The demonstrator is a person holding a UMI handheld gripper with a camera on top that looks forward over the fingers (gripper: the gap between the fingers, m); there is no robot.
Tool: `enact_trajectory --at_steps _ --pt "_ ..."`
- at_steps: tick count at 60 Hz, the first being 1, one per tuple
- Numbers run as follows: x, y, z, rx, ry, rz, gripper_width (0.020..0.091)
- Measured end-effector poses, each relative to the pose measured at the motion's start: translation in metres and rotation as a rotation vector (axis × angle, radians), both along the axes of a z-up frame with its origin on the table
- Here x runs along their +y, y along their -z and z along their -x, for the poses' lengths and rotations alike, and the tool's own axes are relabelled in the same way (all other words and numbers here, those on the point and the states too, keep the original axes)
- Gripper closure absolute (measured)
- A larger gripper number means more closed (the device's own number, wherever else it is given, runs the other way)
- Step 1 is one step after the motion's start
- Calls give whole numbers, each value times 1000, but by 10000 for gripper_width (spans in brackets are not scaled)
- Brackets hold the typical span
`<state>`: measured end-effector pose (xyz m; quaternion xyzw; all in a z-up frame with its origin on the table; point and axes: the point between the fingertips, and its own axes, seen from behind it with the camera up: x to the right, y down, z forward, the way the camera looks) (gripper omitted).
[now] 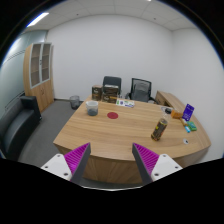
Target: Pour water
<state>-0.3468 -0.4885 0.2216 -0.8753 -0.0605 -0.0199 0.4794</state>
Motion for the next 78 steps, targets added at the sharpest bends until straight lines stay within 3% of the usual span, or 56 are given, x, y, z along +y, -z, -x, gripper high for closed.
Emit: enact_trajectory --at_steps 6,26,40,53,59,66,72,78 --pt "-2 10 -20 0 40 23 247" --pt "73 84 -197 16 165 41 249" --pt "188 113 -282 58 168 -32 248" --pt "272 136 -308 86 143 -110 262" --pt "291 146 -307 99 123 -125 335" --pt "301 152 -309 127 118 -136 538" --pt "305 150 -308 127 109 -165 578" --pt "306 150 -309 110 94 -188 666"
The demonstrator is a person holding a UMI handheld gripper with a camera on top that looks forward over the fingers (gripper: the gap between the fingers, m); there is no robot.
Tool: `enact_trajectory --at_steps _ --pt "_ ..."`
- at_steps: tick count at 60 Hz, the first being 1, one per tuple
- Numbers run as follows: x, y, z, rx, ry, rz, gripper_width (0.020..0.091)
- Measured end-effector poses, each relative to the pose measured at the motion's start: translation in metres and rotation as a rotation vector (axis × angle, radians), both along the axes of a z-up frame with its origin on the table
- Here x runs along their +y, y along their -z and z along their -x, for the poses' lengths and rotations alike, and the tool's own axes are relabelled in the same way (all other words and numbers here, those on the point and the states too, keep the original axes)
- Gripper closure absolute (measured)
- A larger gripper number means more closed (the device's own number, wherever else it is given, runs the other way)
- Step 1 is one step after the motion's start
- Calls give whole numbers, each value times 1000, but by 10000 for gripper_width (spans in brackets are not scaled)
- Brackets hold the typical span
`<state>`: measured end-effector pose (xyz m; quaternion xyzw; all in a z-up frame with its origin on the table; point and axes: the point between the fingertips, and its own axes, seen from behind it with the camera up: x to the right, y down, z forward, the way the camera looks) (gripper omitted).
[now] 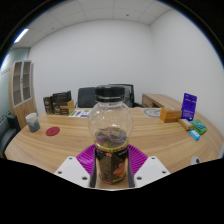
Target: Pour water
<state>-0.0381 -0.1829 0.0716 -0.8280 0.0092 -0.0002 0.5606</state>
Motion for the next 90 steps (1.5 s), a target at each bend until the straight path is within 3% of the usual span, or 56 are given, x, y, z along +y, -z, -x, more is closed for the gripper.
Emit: enact_trajectory --at_steps 3,21,36,43,50,58,70,80,90 --pt "0 -1 0 3 6 -3 711" --pt "6 -16 -1 -90 81 7 712" --pt "58 -112 33 -444 138 -34 711" --pt "98 -161 87 -754 133 -47 711" --pt "138 -197 151 -1068 78 -63 712" --pt "178 -205 236 -1424 -28 -70 713" --pt "216 -153 331 -1880 -253 -16 713" --pt "228 -119 367 -2122 -382 -2 711" --pt "230 -104 372 -2080 -418 20 713"
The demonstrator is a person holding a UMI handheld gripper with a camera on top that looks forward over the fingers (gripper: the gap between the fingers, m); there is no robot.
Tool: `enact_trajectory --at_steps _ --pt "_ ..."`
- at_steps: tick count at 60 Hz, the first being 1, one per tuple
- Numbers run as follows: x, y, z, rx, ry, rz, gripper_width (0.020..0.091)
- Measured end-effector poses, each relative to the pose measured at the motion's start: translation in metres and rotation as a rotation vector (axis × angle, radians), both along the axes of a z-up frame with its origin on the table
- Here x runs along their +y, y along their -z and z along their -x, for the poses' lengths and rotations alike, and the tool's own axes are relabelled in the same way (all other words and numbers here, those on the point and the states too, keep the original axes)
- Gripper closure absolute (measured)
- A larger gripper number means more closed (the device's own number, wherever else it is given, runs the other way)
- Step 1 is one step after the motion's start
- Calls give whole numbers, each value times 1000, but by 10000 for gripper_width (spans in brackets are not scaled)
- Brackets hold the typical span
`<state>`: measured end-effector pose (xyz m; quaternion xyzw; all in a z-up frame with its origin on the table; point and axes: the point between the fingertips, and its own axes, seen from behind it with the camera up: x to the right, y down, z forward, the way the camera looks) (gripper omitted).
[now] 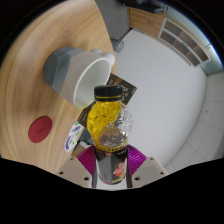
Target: Pour water
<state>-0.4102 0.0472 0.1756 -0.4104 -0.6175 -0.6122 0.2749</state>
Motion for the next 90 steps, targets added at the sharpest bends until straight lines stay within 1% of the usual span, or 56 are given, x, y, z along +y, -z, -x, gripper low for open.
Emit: enact_trajectory --at_steps 4,9,14,23,25,30,33,39,48,54,59,60,61,62,63,70,75,76,78,80,81,82,84,90 --pt "-2 -3 -4 99 24 4 712" --pt "-6 -11 -8 355 65 21 713" --pt "-15 -23 -11 678 112 29 711" --pt "-31 -48 -14 1339 182 116 709" --pt "-41 -50 -8 1438 176 101 709" --pt "-37 -53 -17 1672 167 152 710" --pt "-37 -43 -22 1783 185 184 711" --pt "-39 -9 -26 1942 219 229 712" --pt "-32 43 -34 2046 246 297 710" --pt "-34 65 -33 2091 254 322 709" --pt "-33 93 -37 2106 289 349 710" --pt "-34 99 -38 2107 298 354 695" --pt "-34 98 -37 2117 283 357 695" --pt "-35 96 -37 2122 249 344 691" --pt "-37 95 -39 2112 252 347 691" --pt "-38 98 -37 2095 213 349 607" --pt "-40 99 -38 2085 237 358 551" --pt "-40 101 -38 2082 250 359 527" --pt "-44 101 -40 2076 271 364 453" --pt "-46 100 -41 2072 290 364 333" --pt "-47 99 -42 2070 297 361 261" --pt "-49 97 -45 2068 305 353 231" --pt "-54 92 -49 2067 315 336 260" --pt "-77 72 -57 2049 354 288 249"
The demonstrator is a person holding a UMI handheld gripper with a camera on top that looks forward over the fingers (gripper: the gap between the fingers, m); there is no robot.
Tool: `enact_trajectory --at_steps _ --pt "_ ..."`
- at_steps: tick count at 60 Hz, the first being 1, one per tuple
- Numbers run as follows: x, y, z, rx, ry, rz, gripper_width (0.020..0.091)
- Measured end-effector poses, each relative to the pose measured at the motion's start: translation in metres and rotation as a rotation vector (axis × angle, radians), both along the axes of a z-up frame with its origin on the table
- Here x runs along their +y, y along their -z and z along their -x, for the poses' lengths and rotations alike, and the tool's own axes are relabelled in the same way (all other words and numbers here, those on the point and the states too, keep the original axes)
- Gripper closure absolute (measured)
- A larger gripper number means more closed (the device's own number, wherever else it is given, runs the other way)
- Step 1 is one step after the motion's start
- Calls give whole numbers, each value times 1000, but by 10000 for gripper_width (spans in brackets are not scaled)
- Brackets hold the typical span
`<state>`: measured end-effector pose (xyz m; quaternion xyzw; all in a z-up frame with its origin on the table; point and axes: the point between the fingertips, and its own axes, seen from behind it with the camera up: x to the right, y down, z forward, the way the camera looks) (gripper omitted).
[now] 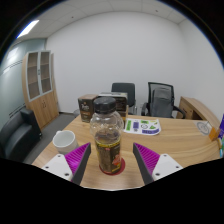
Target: Pour water
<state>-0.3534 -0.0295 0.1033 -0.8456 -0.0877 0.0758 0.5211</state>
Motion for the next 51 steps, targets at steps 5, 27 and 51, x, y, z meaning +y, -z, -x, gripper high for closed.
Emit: enact_trajectory --at_steps 5,27,51 --pt "-32 -25 -4 -25 39 13 247" --pt "-212 -105 2 -119 216 67 249" --pt "-273 -126 9 -155 278 69 246"
